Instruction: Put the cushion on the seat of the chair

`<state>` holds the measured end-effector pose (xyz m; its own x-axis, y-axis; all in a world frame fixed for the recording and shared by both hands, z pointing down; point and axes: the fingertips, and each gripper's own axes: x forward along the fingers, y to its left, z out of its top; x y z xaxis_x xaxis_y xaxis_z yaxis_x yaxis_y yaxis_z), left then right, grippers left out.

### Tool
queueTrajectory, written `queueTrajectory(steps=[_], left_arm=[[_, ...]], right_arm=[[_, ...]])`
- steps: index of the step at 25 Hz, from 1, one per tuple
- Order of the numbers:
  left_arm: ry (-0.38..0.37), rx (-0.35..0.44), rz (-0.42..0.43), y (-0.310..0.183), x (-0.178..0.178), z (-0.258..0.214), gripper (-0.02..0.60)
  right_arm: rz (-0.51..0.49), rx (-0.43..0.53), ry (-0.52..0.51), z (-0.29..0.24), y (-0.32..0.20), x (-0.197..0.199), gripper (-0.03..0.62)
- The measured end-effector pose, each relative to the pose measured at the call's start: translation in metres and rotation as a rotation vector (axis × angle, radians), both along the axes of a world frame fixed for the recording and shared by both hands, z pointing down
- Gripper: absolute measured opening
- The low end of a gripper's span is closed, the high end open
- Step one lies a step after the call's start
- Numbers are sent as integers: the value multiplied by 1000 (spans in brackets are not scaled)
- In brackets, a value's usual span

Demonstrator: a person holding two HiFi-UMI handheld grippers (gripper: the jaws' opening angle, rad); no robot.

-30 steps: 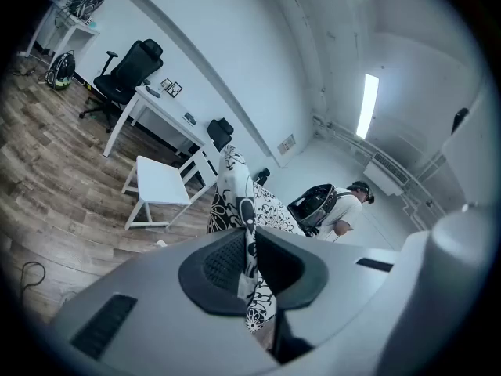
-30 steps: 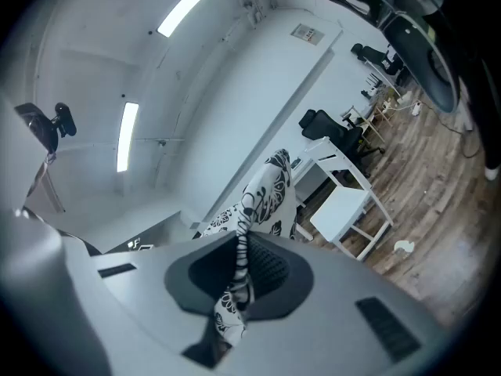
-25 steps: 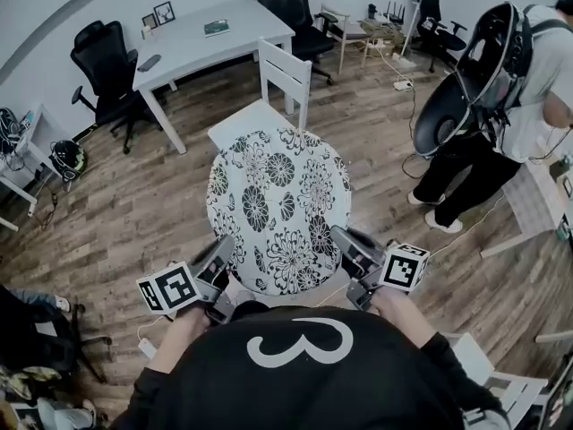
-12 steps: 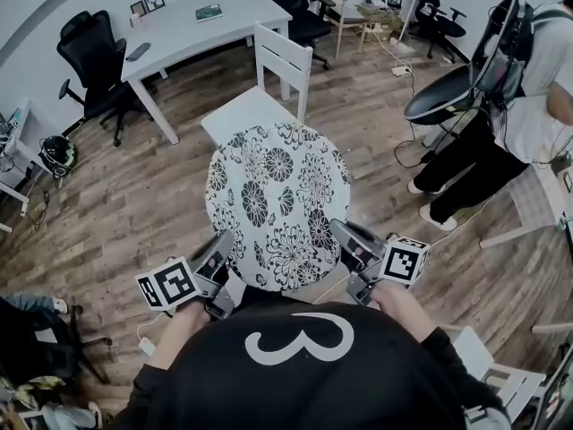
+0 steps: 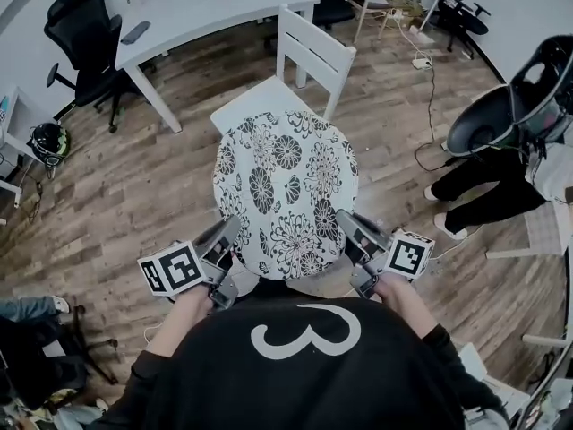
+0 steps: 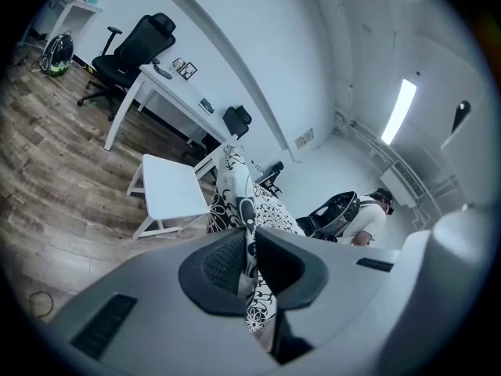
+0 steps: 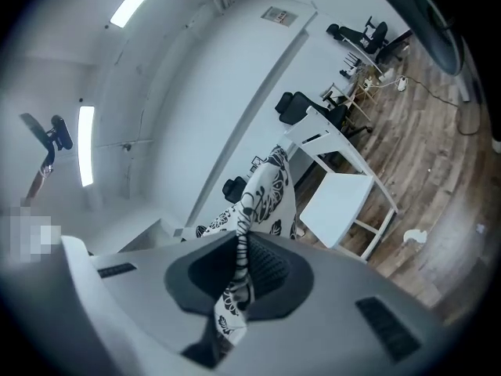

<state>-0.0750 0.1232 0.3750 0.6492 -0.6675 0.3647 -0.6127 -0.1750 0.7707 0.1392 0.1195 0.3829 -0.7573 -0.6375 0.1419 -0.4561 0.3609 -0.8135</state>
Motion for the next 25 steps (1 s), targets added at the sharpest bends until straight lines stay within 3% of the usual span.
queueTrajectory(steps=[11, 25], left_arm=[[10, 7, -24, -147, -78, -12, 35], [9, -67, -78, -238, -87, 22, 35]], right_arm=[[-20, 28, 11, -21, -153, -73, 26], [-64, -60, -9, 12, -247, -83, 26]])
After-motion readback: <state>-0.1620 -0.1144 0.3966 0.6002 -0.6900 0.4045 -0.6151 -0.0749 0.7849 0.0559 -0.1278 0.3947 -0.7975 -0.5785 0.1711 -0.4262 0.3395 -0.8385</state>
